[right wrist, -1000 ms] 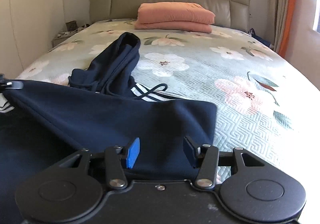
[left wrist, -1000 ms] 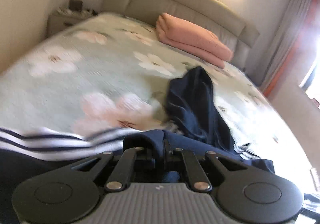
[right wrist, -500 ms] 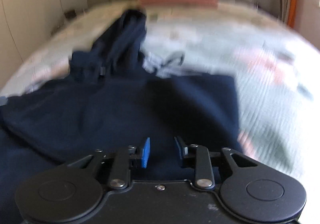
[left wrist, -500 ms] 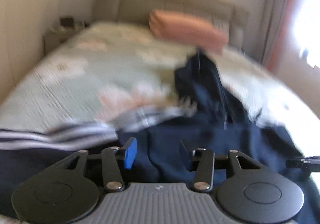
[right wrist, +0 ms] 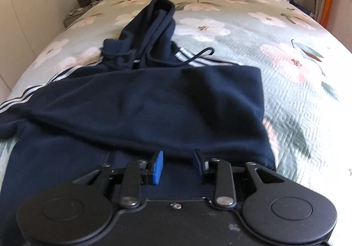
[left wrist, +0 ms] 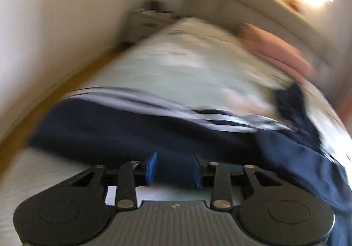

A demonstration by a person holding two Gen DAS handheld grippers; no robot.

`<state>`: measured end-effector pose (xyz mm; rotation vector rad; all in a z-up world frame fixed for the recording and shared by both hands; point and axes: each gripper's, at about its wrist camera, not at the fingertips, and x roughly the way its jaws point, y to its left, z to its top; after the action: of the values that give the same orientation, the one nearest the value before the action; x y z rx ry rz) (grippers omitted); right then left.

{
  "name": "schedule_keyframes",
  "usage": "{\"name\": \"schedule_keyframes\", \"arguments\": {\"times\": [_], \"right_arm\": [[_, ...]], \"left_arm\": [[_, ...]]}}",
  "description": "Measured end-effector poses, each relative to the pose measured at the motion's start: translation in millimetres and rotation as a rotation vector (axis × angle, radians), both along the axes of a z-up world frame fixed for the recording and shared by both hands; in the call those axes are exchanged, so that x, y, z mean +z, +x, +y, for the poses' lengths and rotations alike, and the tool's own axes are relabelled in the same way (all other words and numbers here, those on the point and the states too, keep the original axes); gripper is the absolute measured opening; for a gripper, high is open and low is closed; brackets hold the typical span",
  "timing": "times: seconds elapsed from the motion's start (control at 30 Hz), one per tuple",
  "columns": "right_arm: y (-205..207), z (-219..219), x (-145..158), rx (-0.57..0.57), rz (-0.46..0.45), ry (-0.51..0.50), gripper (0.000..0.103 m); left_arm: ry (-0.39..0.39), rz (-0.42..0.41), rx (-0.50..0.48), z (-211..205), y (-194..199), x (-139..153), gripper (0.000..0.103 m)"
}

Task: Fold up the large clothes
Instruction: 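Grasp the other striped sleeve cuff with the left tool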

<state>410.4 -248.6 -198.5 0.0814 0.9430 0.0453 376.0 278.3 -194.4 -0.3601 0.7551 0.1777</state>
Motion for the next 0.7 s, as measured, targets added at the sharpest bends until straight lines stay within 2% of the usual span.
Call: {"name": "schedule_keyframes", "arguments": {"times": [0.07, 0.17, 0.23, 0.3, 0.4, 0.5, 0.53, 0.6, 0.67, 0.7], "right_arm": [[-5.1, 9.9, 1.0, 0.015, 0.016, 0.015, 0.038], [-10.1, 30.8, 1.1, 0.043, 0.024, -0.001, 0.041], [-12.1, 44.6, 1.0, 0.063, 0.028, -0.013, 0.042], [-13.9, 54.6, 0.6, 0.077, 0.032, -0.016, 0.044], [-15.2, 67.0, -0.1, 0.091, 0.036, -0.034, 0.044], [-14.5, 74.7, -2.4, 0.1, 0.041, -0.055, 0.044], [-14.1, 76.7, -3.6, 0.101, 0.044, -0.06, 0.044], [-12.6, 78.6, -6.5, 0.101, 0.049, -0.068, 0.044], [-12.8, 80.2, -9.1, 0.097, 0.055, -0.073, 0.044], [-13.5, 80.5, -10.4, 0.095, 0.058, -0.074, 0.044]], "left_arm": [[-0.026, 0.034, 0.111, 48.5, -15.4, -1.5, 0.041], [-0.136, 0.066, 0.262, 111.9, -34.2, -7.2, 0.05], [-0.224, 0.055, 0.338, 147.1, -40.5, -13.9, 0.069], [-0.321, 0.057, 0.405, 178.5, -36.9, -27.7, 0.08], [-0.458, 0.103, 0.473, 214.0, -24.0, -56.5, 0.08], [-0.576, 0.151, 0.484, 234.2, -7.7, -88.0, 0.079], [-0.638, 0.158, 0.479, 238.3, -2.4, -99.9, 0.079], [-0.756, 0.134, 0.469, 242.2, 5.3, -122.3, 0.079], [-0.831, 0.095, 0.479, 245.3, 12.8, -138.5, 0.079], [-0.856, 0.076, 0.483, 245.7, 16.5, -144.8, 0.073]]}}
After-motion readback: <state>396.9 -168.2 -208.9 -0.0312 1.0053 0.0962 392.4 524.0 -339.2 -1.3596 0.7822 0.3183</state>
